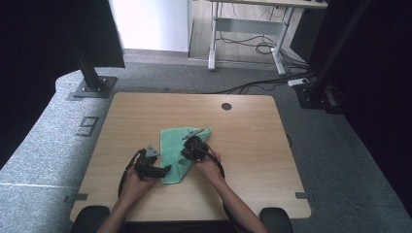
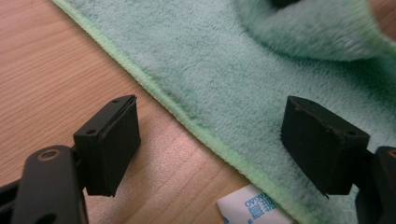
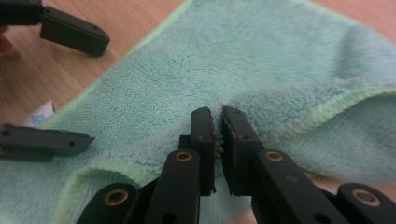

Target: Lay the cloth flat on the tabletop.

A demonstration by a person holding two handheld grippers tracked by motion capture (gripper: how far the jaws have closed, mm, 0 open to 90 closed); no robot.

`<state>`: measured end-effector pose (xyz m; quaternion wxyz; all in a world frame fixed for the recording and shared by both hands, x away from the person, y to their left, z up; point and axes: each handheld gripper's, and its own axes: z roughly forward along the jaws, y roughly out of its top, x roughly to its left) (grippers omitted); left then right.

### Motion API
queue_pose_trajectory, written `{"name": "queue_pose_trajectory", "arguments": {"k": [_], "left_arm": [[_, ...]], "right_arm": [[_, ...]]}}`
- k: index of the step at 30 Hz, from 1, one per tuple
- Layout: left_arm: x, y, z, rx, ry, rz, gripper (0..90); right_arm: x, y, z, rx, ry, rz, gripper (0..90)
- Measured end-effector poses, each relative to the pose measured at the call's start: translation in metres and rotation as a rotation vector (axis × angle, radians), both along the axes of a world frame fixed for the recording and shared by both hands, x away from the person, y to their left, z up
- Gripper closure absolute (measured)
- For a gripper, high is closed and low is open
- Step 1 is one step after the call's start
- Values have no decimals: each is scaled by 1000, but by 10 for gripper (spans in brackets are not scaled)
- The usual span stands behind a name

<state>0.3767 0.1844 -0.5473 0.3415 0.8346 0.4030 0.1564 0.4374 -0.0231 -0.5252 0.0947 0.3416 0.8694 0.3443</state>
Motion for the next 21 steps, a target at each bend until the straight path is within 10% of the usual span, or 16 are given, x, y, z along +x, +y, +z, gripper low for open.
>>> {"name": "queue_pose_trajectory", "arguments": {"k": [21], "left_arm": [[0,0,0,2,1,-1,195]], "right_arm": [[-8,-35,32,44,-48,5,627]]}}
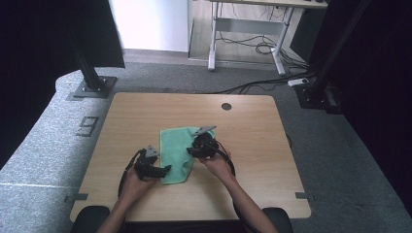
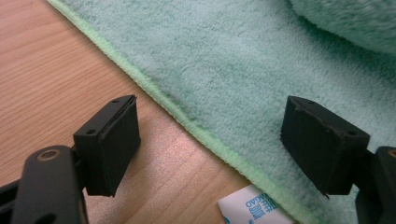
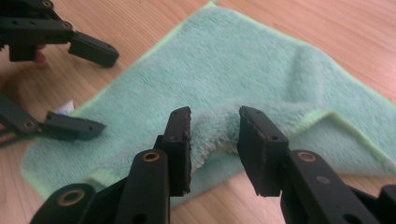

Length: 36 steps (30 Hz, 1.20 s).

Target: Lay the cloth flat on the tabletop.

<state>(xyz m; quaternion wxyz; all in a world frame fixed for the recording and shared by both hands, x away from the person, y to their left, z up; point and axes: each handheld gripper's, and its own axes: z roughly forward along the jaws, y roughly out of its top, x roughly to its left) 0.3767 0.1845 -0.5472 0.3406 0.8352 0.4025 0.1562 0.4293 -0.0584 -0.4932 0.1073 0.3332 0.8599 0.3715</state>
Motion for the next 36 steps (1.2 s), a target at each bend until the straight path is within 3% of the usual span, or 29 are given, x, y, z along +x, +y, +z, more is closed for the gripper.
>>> {"name": "queue_pose_trajectory", "arguments": {"k": [7,12,15,16,18,26,30,35,36], "left_arm": [[0,0,0,0,-1,0,195],[0,0,0,0,-1,0,195],[0,0,0,0,0,0,195],[0,0,0,-1,0,0,195],[0,0,0,0,0,-1,195],[0,0,0,-3,-1,1,195],[0,0,0,0,0,0,193],[0,0,0,1,1,-1,192],[0,0,0,0,2,-1,192]], "right_arm": [[2,-11,-5,7,9,-17,581],[6,-6,-15,-11,41,-15,499],[6,-2,-20,-18,56,-7,580],[8,4,-25,-14,63,11,646],[9,12,-27,-4,67,20,674],[22,48,-25,29,60,54,614],[30,62,-31,16,55,68,593],[33,66,-27,-3,16,88,536],[32,63,-17,4,-5,86,512]]}}
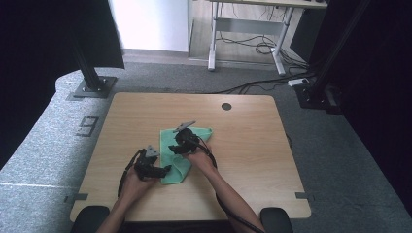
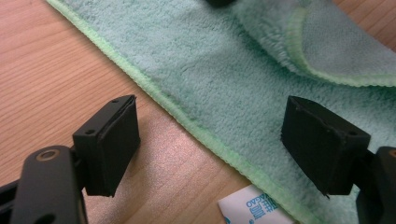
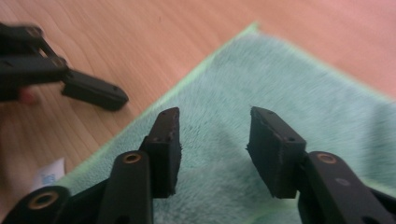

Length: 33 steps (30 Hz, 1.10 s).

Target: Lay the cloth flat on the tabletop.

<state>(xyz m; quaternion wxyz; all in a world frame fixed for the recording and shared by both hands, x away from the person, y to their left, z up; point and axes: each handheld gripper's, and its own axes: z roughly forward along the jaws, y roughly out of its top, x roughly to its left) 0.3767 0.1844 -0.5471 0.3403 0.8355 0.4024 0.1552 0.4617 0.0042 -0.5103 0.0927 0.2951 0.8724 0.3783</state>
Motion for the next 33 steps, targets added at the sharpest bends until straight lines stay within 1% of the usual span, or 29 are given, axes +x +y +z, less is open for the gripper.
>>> {"name": "queue_pose_trajectory", "arguments": {"k": [3,4,5,6,7,8,9,12,13,14,15,16,17,18,19,20,21,22,24,26,27,28,29,30,33], "left_arm": [[0,0,0,0,-1,0,192],[0,0,0,0,-1,0,192],[0,0,0,0,-1,0,192],[0,0,0,2,0,-1,192],[0,0,0,2,0,-1,192],[0,0,0,1,-1,-1,192],[0,0,0,1,-1,-1,192],[0,0,0,0,-1,-1,192],[0,0,0,-1,-2,0,192],[0,0,0,-1,-1,0,192],[0,0,0,0,-1,-1,192],[0,0,0,-1,-1,1,192],[0,0,0,-1,-1,1,192],[0,0,0,-1,-1,0,192],[0,0,0,-1,-1,0,192],[0,0,0,-1,-1,1,192],[0,0,0,-1,-1,1,192],[0,0,0,0,-1,0,192],[0,0,0,1,-2,0,192],[0,0,0,0,-2,0,192],[0,0,0,0,-1,-1,192],[0,0,0,1,-1,-1,192],[0,0,0,1,-1,-1,192],[0,0,0,0,-1,0,192],[0,0,0,0,-1,-1,192]], "right_arm": [[-3,-9,16,-4,-23,-7,492],[-3,-9,16,-4,-23,-7,492],[-4,-12,21,-5,-28,-7,492],[-9,-20,27,0,-35,-8,513],[-9,-20,27,0,-35,-8,513],[-14,-27,28,6,-16,1,538],[-14,-27,28,6,-16,1,538],[-21,-33,18,1,8,19,551],[-24,-32,5,-21,32,26,551],[-24,-32,5,-21,32,26,551],[-24,-30,0,-32,35,28,551],[-24,-27,-12,-64,43,32,559],[-24,-25,-17,-75,42,32,591],[-25,-23,-20,-88,37,22,645],[-26,-22,-21,-97,27,10,693],[-26,-22,-20,-102,22,1,763],[-26,-22,-20,-102,22,1,763],[-27,-23,-18,-113,28,-1,827],[-28,-26,-15,-117,21,-9,838],[-29,-28,-12,-118,14,-10,838],[-31,-31,-8,-109,6,-12,838],[-34,-39,1,-95,-7,-16,835],[-34,-39,1,-95,-7,-16,835],[-37,-48,10,-77,-12,-24,831],[-41,-64,18,-73,-9,-30,828]]}}
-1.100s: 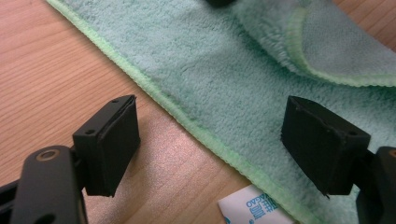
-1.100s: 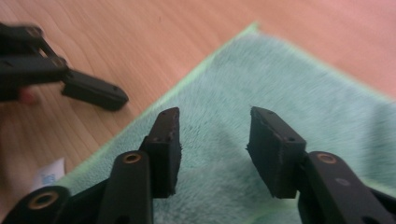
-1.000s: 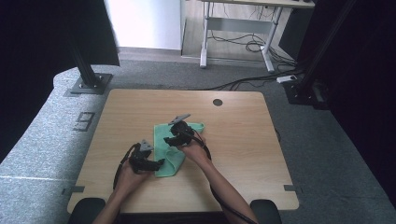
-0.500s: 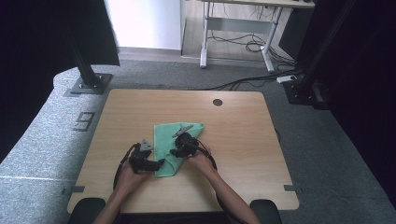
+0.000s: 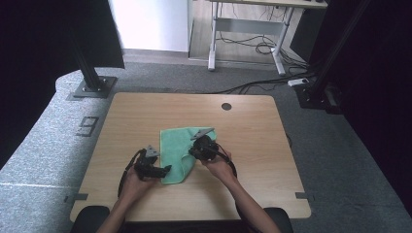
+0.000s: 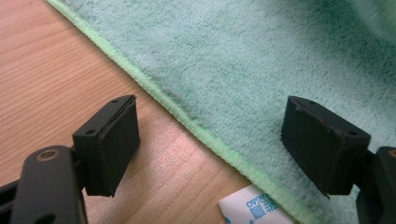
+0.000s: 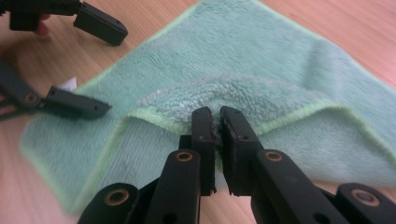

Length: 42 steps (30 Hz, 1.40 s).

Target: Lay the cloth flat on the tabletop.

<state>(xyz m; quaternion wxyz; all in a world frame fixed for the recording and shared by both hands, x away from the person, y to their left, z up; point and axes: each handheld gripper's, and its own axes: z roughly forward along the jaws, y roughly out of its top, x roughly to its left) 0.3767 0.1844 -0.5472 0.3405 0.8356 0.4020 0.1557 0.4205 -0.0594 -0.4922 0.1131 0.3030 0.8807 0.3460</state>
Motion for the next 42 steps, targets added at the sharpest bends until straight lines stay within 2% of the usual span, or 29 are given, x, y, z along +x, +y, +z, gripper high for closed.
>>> {"name": "queue_pose_trajectory", "arguments": {"k": [3,5,6,7,10,15,16,17,19,20,21,22,23,24,25,26,27,30,31,34,38,41,42], "left_arm": [[0,0,0,0,0,0,192],[0,0,0,0,0,-1,192],[0,0,0,0,0,-1,192],[0,0,0,-1,0,-1,192],[0,0,0,-1,0,0,192],[0,0,0,-2,-1,1,192],[0,0,0,-2,-1,1,192],[0,0,0,-3,-1,1,192],[0,0,0,-2,-1,1,192],[0,0,0,-2,-1,1,192],[0,0,0,-2,-1,1,192],[0,0,0,-2,-1,1,191],[0,0,0,-2,1,0,189],[0,0,0,-2,1,0,187],[0,0,0,-2,1,0,184],[0,0,0,-2,1,0,184],[1,0,0,0,2,1,180],[1,0,0,4,8,14,139],[1,2,2,11,24,25,138],[-6,7,8,21,24,14,138],[-15,9,11,13,30,-4,130],[-18,5,6,59,42,-11,119],[-18,5,6,59,42,-11,116]], "right_arm": [[-4,-10,2,5,8,-5,828],[-13,-26,2,-6,12,-12,828],[-13,-26,2,-6,12,-12,828],[-20,-38,2,-12,16,-25,828],[-28,-54,1,-14,21,-40,827],[-42,-84,-9,-17,50,-73,792],[-42,-84,-9,-17,50,-73,792],[-47,-95,-19,-27,77,-89,757],[-50,-104,-29,-47,96,-99,701],[-50,-104,-29,-47,96,-99,701],[-53,-112,-32,-67,91,-120,642],[-53,-112,-32,-67,91,-120,642],[-53,-119,-27,-43,78,-145,575],[-53,-119,-27,-43,78,-145,575],[-49,-121,-17,-7,39,-171,509],[-49,-121,-17,-7,39,-171,509],[-43,-117,-11,16,28,-180,460],[-34,-110,-11,26,7,-181,438],[-24,-102,-17,28,13,-192,420],[-14,-95,-31,8,21,-201,400],[-13,-99,-43,-10,32,-218,382],[-20,-108,-49,5,25,-234,359],[-20,-108,-49,5,25,-234,359]]}}
